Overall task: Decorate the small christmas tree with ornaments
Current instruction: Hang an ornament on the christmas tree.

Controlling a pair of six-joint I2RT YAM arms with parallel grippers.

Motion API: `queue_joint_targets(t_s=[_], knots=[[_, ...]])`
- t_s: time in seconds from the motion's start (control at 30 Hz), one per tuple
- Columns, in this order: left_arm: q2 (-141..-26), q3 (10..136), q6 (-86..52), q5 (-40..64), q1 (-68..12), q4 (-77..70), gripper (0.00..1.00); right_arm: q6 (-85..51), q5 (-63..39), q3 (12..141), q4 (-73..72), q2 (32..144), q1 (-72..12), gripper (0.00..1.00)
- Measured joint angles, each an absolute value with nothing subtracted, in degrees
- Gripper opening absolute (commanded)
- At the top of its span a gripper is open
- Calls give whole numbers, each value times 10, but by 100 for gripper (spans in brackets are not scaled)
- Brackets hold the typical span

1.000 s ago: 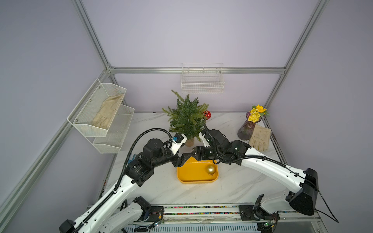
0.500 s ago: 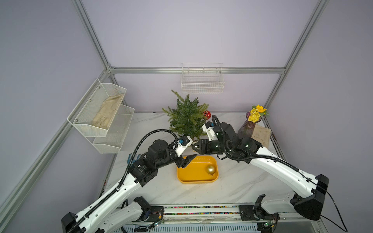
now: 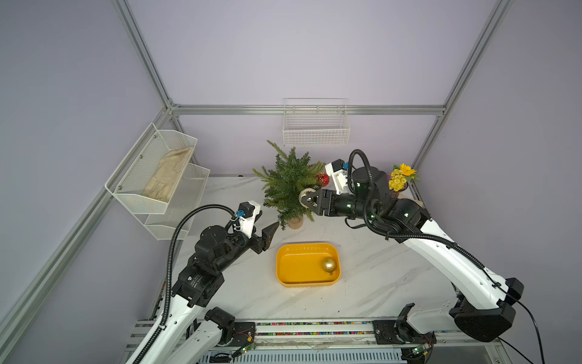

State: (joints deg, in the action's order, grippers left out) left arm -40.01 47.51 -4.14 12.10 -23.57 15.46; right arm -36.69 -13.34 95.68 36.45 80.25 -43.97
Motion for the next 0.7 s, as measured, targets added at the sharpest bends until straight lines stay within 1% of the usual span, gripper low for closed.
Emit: queue_joint_targets(t_s=[0.13,0.37,0.47,0.7], knots=[[-413,475,-70,154,-177,157,62,-361,-148,999,352,833,-440,51],[-422,475,-128,224,-62,149,61,-359,-179,1055,327,890,-440,49],[-439,476,-147,254,-42,128,61,-358,-183,1084,323,916,-440,49],[-527,501,-168,316,-42,86,60,-350,-174,1166,314,981,-435,49]])
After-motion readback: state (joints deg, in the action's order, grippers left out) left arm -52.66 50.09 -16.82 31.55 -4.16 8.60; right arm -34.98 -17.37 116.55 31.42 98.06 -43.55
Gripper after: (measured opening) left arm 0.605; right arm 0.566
